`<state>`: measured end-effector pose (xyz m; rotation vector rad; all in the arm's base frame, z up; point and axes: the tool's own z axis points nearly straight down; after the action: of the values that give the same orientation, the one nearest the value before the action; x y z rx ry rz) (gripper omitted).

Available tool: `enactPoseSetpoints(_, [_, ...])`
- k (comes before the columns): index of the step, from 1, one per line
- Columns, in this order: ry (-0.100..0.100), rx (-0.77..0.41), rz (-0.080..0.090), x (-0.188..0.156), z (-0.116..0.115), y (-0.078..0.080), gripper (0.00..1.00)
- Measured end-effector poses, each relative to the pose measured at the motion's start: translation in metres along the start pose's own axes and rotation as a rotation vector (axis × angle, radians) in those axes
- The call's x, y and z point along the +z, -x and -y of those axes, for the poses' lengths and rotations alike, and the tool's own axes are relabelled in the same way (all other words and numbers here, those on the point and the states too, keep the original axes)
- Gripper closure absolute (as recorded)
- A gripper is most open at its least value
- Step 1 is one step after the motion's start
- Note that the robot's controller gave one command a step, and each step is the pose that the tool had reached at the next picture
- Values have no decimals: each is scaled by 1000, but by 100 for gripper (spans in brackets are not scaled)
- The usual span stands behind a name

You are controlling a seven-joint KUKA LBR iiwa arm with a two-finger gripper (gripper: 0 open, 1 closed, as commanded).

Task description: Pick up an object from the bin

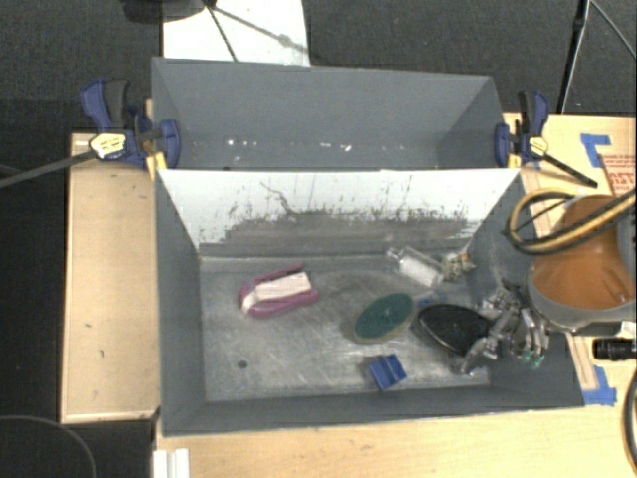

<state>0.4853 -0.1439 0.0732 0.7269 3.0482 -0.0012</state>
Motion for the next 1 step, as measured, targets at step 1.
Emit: enactPoseSetpoints(1, [0, -11, -3, -29, 0, 1, 100])
